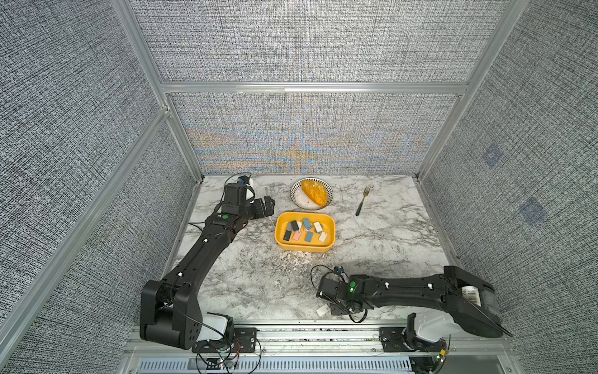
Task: Put the eraser in the storage box
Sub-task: Pick up the eraser from the center of the board, then place the eraser in the storage box.
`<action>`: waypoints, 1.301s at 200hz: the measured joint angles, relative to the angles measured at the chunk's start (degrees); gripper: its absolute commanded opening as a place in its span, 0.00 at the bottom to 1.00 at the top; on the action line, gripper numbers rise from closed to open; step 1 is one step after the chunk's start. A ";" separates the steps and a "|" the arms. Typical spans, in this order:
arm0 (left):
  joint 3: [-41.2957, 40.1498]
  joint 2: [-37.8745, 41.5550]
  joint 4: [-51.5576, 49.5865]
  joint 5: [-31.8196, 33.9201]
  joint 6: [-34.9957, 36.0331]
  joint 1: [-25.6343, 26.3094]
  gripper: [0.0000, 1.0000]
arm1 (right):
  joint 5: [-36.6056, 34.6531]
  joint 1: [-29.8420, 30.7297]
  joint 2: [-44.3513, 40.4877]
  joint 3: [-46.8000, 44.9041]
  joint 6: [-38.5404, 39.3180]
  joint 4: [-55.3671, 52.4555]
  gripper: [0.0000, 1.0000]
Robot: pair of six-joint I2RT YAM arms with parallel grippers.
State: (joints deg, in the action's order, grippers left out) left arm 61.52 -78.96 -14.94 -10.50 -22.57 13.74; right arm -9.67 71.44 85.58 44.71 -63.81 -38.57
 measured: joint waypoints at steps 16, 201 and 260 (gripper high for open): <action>0.00 0.00 0.00 0.00 0.00 0.00 1.00 | -0.42 0.00 -0.44 0.00 -0.04 -0.37 0.25; -0.04 -0.39 0.31 -0.63 -0.39 0.00 1.00 | -12.83 -15.54 -7.52 11.82 10.45 -4.46 0.23; -0.04 -0.35 0.24 -0.61 -0.37 0.00 1.00 | -13.00 -21.86 1.75 20.46 24.55 5.95 0.23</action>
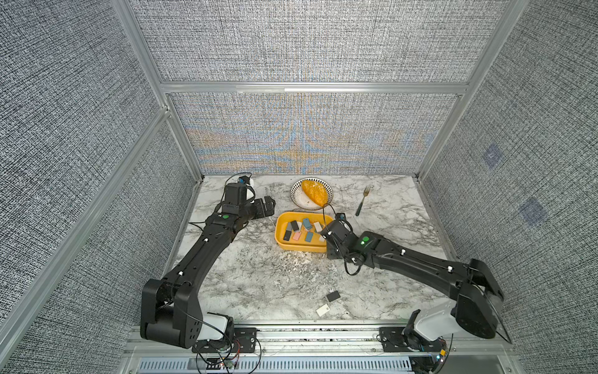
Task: Put the eraser in the storage box
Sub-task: Place the eraser in the storage box.
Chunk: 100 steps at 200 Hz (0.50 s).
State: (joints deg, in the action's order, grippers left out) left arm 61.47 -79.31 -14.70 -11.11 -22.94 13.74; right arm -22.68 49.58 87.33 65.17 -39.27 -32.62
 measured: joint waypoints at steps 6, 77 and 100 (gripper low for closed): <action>0.00 0.02 0.00 0.00 0.02 0.00 1.00 | 0.39 -0.68 0.96 0.79 1.36 1.20 0.23; 0.50 0.35 -0.57 0.63 0.31 0.00 1.00 | 7.17 -6.58 13.60 10.51 12.94 9.01 0.23; 0.68 0.48 -0.85 0.72 0.44 0.00 1.00 | 9.33 -7.87 15.89 11.30 14.64 10.60 0.23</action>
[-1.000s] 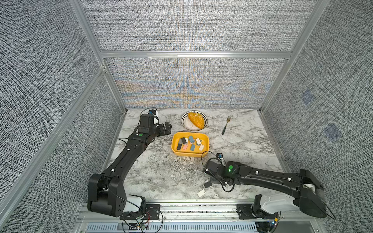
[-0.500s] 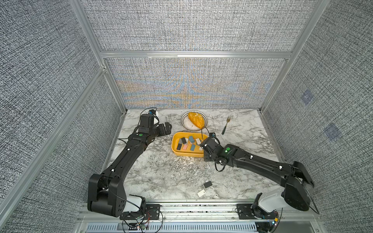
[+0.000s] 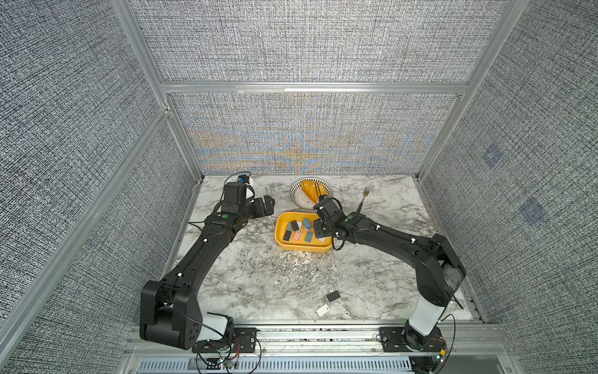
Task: Put the eraser in the storage box
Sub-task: Place the eraser in the storage box.
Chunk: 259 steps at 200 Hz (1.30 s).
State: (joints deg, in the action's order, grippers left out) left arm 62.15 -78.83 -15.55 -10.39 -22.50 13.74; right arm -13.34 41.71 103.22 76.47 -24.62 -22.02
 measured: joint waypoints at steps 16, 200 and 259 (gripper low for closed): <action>0.00 0.02 -0.07 0.42 0.00 0.00 1.00 | 0.66 -0.81 1.57 0.79 0.85 0.57 0.23; 2.05 -3.52 -1.42 1.22 0.61 0.00 1.00 | 3.48 -4.57 13.00 9.49 4.83 1.01 0.23; 2.27 -4.24 -1.40 1.22 1.05 0.00 1.00 | 3.48 -4.96 15.08 11.30 5.20 0.20 0.25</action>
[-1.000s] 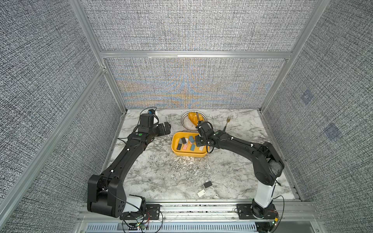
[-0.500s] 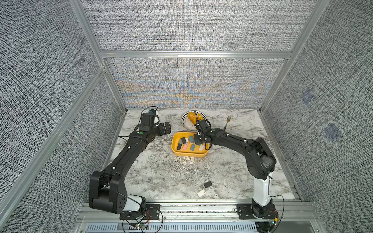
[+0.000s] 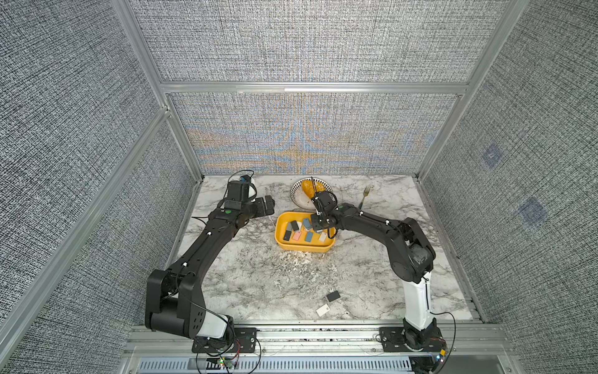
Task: Put the eraser in the storage box
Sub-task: Place the eraser in the storage box.
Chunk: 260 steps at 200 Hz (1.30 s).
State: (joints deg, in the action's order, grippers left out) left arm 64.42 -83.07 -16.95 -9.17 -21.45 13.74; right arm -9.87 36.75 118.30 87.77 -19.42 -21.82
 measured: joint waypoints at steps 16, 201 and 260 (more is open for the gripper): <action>0.07 -0.17 0.00 0.02 0.00 0.00 1.00 | 0.00 -0.02 0.37 0.39 0.02 -0.24 0.26; 0.17 -0.48 -0.04 0.00 0.20 0.00 1.00 | 0.79 0.35 -4.96 0.15 0.20 -1.55 0.57; 0.04 0.72 -0.02 0.00 0.20 0.00 1.00 | -0.57 4.00 -18.97 -13.25 -0.87 -1.49 0.59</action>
State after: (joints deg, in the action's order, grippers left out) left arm 64.47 -82.35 -16.97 -9.17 -21.26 13.74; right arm -10.44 40.75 99.33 74.52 -20.29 -23.31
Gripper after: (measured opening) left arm 0.998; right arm 0.593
